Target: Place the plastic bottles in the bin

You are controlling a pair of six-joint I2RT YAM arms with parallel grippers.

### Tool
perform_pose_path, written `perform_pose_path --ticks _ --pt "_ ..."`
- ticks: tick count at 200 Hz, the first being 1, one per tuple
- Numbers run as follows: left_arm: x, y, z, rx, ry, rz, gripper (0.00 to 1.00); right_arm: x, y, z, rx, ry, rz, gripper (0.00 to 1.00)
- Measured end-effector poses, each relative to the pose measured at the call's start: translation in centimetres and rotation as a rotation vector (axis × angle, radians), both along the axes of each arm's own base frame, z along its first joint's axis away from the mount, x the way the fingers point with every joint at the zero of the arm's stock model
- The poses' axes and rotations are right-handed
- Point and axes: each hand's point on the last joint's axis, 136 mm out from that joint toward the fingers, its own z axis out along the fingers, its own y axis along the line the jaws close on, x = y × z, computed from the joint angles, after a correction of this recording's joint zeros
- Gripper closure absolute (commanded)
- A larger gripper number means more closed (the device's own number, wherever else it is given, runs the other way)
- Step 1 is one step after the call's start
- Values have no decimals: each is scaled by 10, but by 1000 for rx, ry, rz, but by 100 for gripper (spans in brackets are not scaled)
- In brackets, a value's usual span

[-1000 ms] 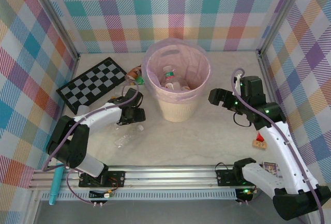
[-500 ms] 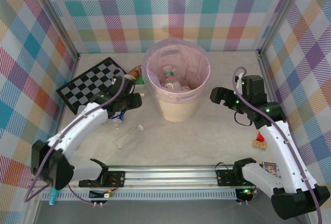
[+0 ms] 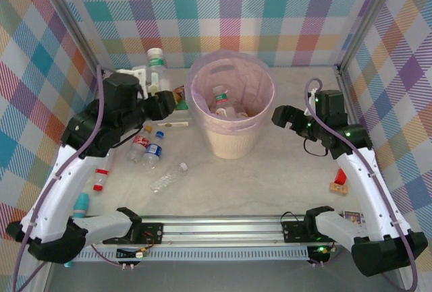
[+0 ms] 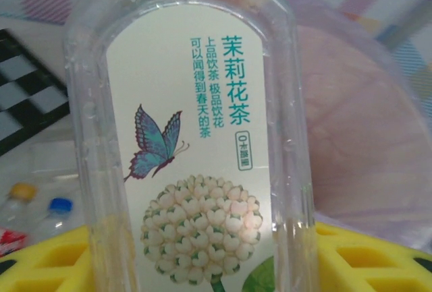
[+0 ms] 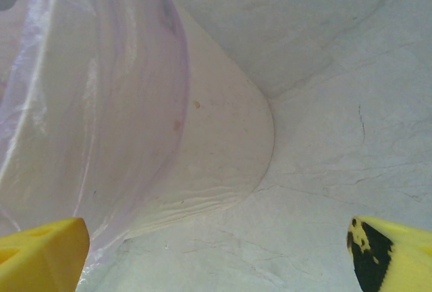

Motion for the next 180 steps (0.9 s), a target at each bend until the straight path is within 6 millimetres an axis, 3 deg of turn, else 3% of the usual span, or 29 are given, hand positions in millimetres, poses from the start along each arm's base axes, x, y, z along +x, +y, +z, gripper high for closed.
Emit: perform_pose_path --ticks 16,29,51,77,109,145,180 --pt "9 -33 12 8 -11 -87 66 1 -2 -1 4 6 -12 2" --pt "22 -61 9 30 0 -143 68 1 -6 -2 6 12 -30 2" --pt "45 -109 -12 81 43 -227 69 2 -21 -6 7 38 -93 1" --pt "63 -145 -40 131 88 -283 69 2 -45 -16 16 72 -174 1" --pt "72 -174 -67 176 136 -331 69 -1 -55 -25 27 98 -209 1" --pt "64 -194 -103 230 217 -383 65 -4 -53 -29 38 107 -198 1" --pt "56 -198 -129 250 283 -414 41 -6 -51 -36 44 127 -190 1"
